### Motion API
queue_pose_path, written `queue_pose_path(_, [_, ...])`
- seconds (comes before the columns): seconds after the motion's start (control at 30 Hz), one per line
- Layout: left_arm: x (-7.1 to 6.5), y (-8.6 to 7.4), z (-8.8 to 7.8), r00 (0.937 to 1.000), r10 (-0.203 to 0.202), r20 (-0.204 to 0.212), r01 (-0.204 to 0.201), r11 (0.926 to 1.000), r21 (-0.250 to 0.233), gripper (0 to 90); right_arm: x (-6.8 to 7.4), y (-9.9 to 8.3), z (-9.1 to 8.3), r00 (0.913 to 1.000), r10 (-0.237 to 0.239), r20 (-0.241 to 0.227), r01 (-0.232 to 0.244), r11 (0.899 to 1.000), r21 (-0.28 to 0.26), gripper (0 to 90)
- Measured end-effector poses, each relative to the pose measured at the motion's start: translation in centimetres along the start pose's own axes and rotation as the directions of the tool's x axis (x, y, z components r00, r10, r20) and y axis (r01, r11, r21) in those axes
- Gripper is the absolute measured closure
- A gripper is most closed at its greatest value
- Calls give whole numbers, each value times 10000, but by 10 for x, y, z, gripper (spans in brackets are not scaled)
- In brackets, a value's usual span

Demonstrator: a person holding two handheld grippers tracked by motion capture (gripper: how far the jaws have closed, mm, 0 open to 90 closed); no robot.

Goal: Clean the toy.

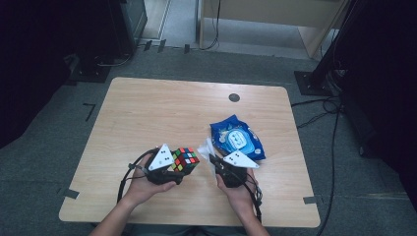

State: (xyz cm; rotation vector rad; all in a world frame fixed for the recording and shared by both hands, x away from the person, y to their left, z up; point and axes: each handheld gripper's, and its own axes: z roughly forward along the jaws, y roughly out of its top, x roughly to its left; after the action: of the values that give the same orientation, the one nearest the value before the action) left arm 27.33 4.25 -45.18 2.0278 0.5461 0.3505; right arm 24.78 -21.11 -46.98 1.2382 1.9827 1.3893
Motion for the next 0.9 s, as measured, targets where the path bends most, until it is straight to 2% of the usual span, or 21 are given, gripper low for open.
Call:
queue_pose_path(0.17, [16,-9,-3,9975,-573,-422,567,9983,-151,337,-22,-6,16,9977,189,644,-237,9969,748,884])
queue_pose_path(0.2, [17,-10,-4,9970,-615,-470,609,9980,-156,337,-26,-10,20,9965,152,821,-232,9950,975,883])
queue_pose_path(0.23, [17,-10,-4,9970,-615,-470,609,9980,-156,338,-26,-10,20,9965,152,821,-232,9950,975,883])
queue_pose_path(0.27, [21,-13,-4,9951,-819,-558,807,9965,-227,337,-32,-16,29,9938,3,1107,-158,9900,1399,876])
queue_pose_path(0.3, [22,-13,-4,9947,-842,-593,830,9963,-231,337,-35,-19,33,9925,-151,1213,-43,9873,1587,850])
queue_pose_path(0.37, [24,-15,-3,9928,-991,-676,973,9948,-299,337,-37,-22,39,9887,-548,1393,284,9824,1846,725])
queue_pose_path(0.4, [25,-16,-3,9924,-1007,-713,988,9947,-295,337,-38,-23,41,9861,-815,1445,539,9812,1856,622])
queue_pose_path(0.47, [27,-18,-2,9897,-1149,-855,1129,9932,-279,337,-36,-22,40,9847,-939,1468,683,9829,1709,482])
queue_pose_path(0.53, [30,-21,-1,9869,-1240,-1036,1220,9922,-248,337,-34,-19,35,9903,-747,1172,564,9866,1529,418])
queue_pose_path(0.6, [34,-23,1,9827,-1362,-1252,1349,9907,-190,337,-33,-16,28,9941,-637,883,508,9887,1410,407])
queue_pose_path(0.73, [41,-27,3,9750,-1670,-1465,1668,9859,-138,337,-29,-8,9,9969,-637,458,587,9928,1042,394])
queue_pose_path(0.8, [45,-30,5,9685,-1844,-1676,1877,9822,41,337,-29,-5,1,9974,-622,369,586,9941,916,379])
queue_pose_path(0.87, [48,-32,7,9620,-1902,-1959,1998,9794,302,336,-28,-3,-4,9979,-592,265,562,9933,1005,363])
queue_pose_path(0.9, [49,-33,8,9588,-1908,-2104,2039,9781,426,336,-27,-4,-7,9964,-804,256,769,9902,1169,358])
